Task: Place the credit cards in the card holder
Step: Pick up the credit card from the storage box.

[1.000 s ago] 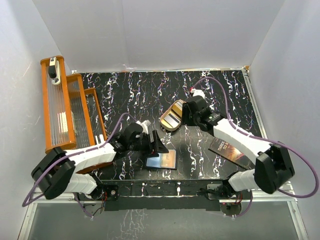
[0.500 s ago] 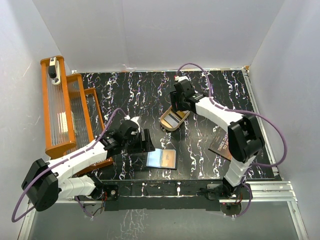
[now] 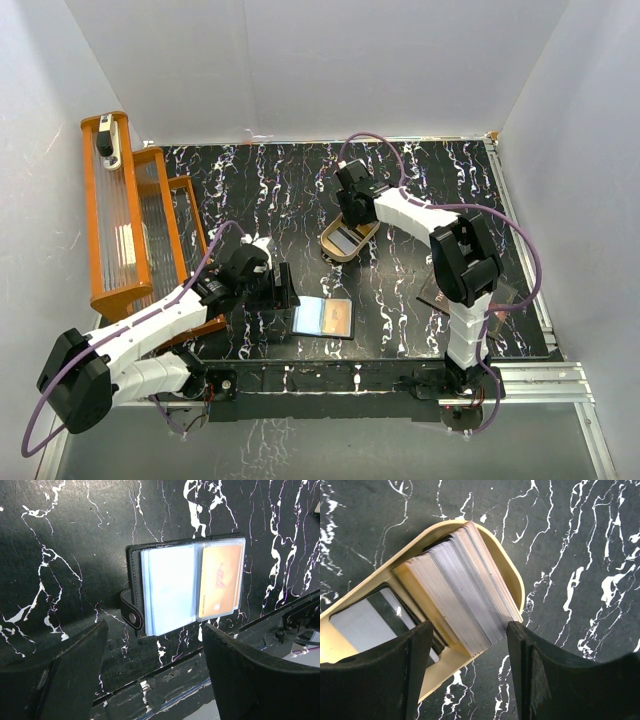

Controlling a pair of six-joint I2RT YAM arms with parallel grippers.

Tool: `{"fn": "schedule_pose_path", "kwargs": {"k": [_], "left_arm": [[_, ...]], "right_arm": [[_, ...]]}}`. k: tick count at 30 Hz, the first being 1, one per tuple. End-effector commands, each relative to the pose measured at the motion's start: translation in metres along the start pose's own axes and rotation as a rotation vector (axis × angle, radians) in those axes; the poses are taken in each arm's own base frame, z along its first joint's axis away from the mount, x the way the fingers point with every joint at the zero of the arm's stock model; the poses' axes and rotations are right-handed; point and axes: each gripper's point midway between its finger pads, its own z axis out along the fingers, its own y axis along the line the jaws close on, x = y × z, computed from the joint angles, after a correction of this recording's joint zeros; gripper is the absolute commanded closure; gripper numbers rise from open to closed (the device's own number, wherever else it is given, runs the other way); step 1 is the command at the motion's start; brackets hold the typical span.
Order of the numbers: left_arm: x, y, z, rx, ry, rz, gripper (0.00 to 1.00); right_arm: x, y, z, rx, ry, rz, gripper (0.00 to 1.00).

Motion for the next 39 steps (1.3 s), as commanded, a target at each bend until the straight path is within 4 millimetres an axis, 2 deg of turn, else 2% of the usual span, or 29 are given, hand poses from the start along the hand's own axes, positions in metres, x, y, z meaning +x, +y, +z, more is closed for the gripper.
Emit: {"fn": "schedule_pose_path", "kwargs": {"k": [1, 7, 12, 27, 39], "left_arm": [[0.002, 0.001, -0.005, 0.016, -0.002, 0.022, 0.25], [0.005, 0.002, -0.007, 0.021, -0.008, 0.007, 0.25], [0.009, 0.006, -0.002, 0.011, 0.002, -0.016, 0.25], [0.002, -0.001, 0.001, 0.019, 0.000, -0.019, 0.25], [0.008, 0.001, 0.002, 0.024, 0.011, -0.026, 0.25]], "right_arm": [[-0.021, -0.015, 0.000, 0.082, -0.046, -0.016, 0.42], [-0.022, -0.022, 0.001, 0.125, -0.055, -0.020, 0.47], [-0.027, -0.027, -0.003, 0.146, -0.074, -0.026, 0.55], [-0.035, -0.030, -0.011, 0.152, -0.106, -0.017, 0.77], [-0.045, -0.037, -0.020, 0.170, -0.131, -0.011, 0.92]]}}
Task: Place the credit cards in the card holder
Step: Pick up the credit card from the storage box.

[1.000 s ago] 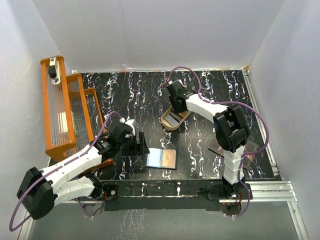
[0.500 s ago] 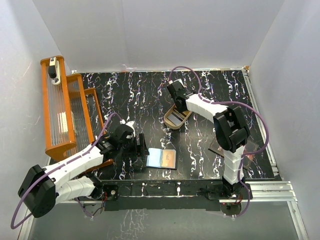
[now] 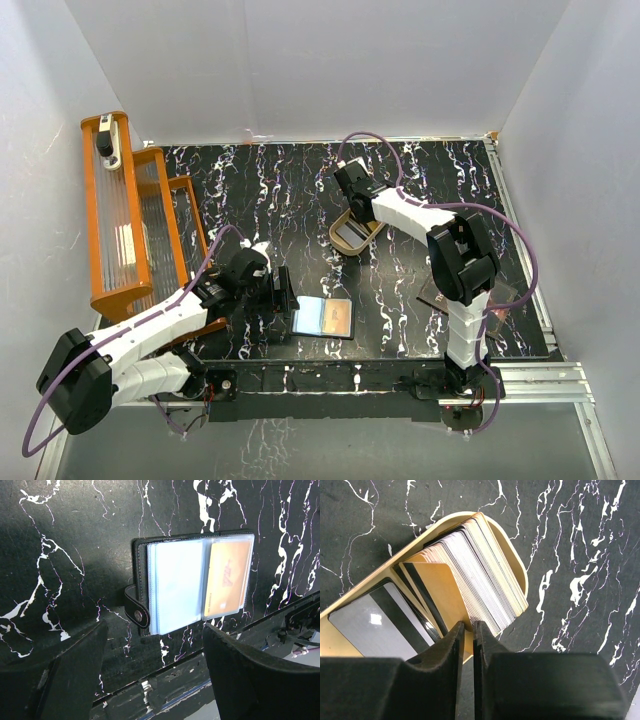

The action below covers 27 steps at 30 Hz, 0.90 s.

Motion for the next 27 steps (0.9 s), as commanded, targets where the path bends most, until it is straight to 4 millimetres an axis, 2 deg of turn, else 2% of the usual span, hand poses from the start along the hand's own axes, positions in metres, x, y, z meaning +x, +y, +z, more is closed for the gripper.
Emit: {"fn": "schedule_pose_path", "kwargs": {"k": [1, 8, 16, 27], "left_arm": [[-0.001, -0.005, -0.004, 0.023, 0.001, -0.004, 0.25], [0.002, -0.003, -0.003, 0.026, 0.006, -0.011, 0.25], [0.008, -0.004, 0.001, 0.031, 0.036, -0.020, 0.25], [0.016, 0.000, 0.003, 0.022, 0.067, -0.028, 0.26]], "right_arm": [[-0.041, -0.021, -0.023, 0.044, -0.117, 0.054, 0.93], [-0.039, -0.018, -0.028, 0.009, -0.117, 0.060, 1.00], [-0.045, -0.018, -0.038, -0.018, -0.125, 0.059, 1.00], [-0.038, -0.008, -0.053, -0.115, -0.122, 0.065, 1.00]]}}
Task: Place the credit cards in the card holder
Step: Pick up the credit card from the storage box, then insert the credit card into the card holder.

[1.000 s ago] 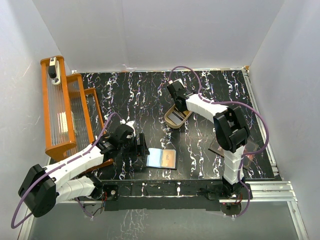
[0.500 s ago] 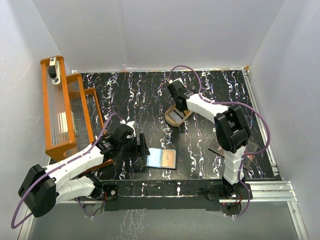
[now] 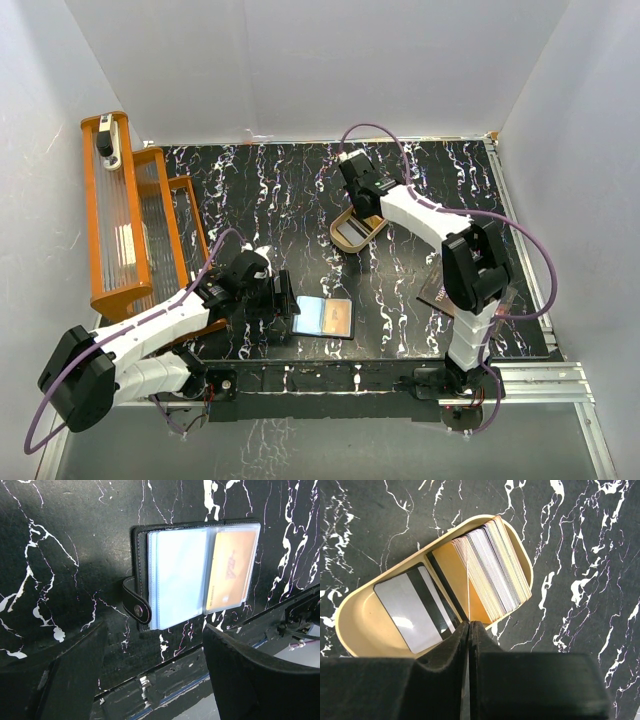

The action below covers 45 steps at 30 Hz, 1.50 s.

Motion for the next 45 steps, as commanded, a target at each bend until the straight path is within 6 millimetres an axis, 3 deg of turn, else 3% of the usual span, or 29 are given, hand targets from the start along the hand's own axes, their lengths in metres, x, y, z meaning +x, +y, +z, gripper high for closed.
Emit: {"fn": "schedule_pose_path", "kwargs": {"k": [1, 9, 16, 22, 31, 37, 45], "left_arm": [[0.005, 0.000, -0.001, 0.010, 0.024, -0.007, 0.26], [0.011, -0.001, 0.002, 0.017, 0.055, -0.013, 0.29], [0.013, 0.000, 0.003, 0.023, 0.056, -0.019, 0.33], [0.014, 0.001, 0.005, 0.021, 0.062, -0.022, 0.36], [0.013, 0.005, 0.008, 0.002, 0.054, -0.018, 0.40], [0.010, 0.009, 0.010, -0.025, 0.045, -0.012, 0.43], [0.003, 0.008, 0.017, -0.027, 0.026, -0.002, 0.44]], "right_arm": [[-0.024, -0.005, -0.024, -0.037, -0.080, 0.048, 1.00], [-0.020, 0.003, -0.047, -0.121, -0.085, 0.116, 1.00], [-0.014, 0.001, -0.091, -0.191, -0.113, 0.205, 1.00], [0.003, 0.014, -0.126, -0.325, -0.103, 0.291, 1.00], [0.045, 0.050, -0.176, -0.553, -0.078, 0.409, 1.00], [0.069, 0.087, -0.199, -0.688, -0.053, 0.482, 1.00], [0.104, 0.126, -0.194, -0.770, 0.014, 0.547, 1.00]]}}
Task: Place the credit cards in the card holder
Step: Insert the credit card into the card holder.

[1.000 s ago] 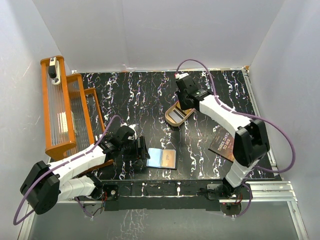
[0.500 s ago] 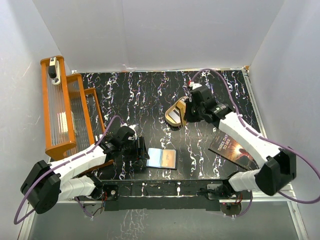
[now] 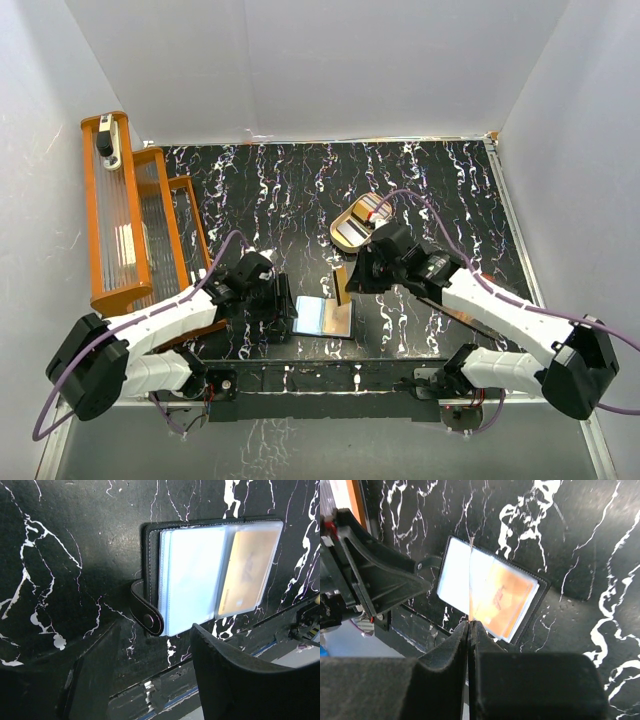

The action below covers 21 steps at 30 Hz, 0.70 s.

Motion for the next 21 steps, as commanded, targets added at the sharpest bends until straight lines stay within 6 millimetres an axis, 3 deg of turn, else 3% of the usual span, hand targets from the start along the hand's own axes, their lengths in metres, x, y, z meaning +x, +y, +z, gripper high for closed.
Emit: {"fn": "schedule_pose_path", "kwargs": {"k": [1, 12, 16, 21], "left_arm": [[-0.007, 0.001, 0.005, -0.007, -0.023, 0.012, 0.44], [-0.007, 0.008, 0.019, -0.052, 0.006, 0.032, 0.47], [-0.007, 0.006, 0.019, -0.043, 0.007, 0.028, 0.49], [-0.004, 0.004, 0.020, -0.023, 0.014, 0.012, 0.64]], "right_arm": [[0.003, 0.022, 0.009, -0.108, -0.041, 0.077, 1.00], [0.032, 0.026, 0.031, -0.167, 0.007, 0.156, 1.00], [0.039, 0.018, 0.041, -0.147, 0.001, 0.161, 1.00], [0.050, 0.003, 0.052, -0.121, 0.001, 0.177, 1.00]]}}
